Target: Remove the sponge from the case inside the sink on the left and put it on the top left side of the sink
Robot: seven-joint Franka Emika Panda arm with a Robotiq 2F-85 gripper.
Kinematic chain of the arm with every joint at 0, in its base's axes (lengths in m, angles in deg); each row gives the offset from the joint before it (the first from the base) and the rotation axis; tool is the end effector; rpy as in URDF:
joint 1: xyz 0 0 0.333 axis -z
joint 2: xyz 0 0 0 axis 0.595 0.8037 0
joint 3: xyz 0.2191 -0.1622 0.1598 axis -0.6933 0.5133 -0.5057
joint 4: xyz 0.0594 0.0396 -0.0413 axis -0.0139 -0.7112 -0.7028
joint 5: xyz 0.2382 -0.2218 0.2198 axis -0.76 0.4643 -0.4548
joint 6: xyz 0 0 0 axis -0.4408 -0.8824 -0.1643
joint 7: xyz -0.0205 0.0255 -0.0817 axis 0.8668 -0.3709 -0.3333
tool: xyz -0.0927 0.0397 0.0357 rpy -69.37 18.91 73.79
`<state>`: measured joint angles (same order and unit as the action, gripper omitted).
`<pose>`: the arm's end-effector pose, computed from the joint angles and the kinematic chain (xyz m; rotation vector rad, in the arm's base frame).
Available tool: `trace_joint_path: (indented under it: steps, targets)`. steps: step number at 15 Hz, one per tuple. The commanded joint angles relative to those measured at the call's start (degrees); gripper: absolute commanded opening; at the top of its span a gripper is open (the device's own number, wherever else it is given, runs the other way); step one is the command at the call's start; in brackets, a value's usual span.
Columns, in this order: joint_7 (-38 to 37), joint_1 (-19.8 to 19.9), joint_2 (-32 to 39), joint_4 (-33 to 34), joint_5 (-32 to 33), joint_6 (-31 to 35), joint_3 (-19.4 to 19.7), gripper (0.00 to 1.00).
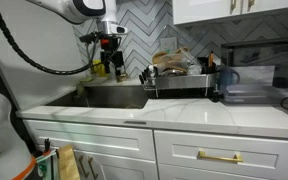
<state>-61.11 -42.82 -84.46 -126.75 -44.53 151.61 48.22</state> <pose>0.4040 0.0990 0.5050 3.1270 0.2706 -0.0876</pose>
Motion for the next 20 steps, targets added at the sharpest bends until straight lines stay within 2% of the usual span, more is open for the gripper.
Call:
trace_joint_path:
  steps: [1, 11, 15, 20]
  targets:
    - [0.0, 0.0, 0.0, 0.1, 0.0, -0.1, 0.0, 1.00]
    - [0.0, 0.0, 0.1, 0.1, 0.0, -0.1, 0.0, 1.00]
    - [-1.3, -3.4, 3.9, 6.0, -1.3, -4.1, -3.8, 1.00]
    - [-0.3, -8.8, 10.1, 17.3, -4.6, -14.0, -9.5, 1.00]
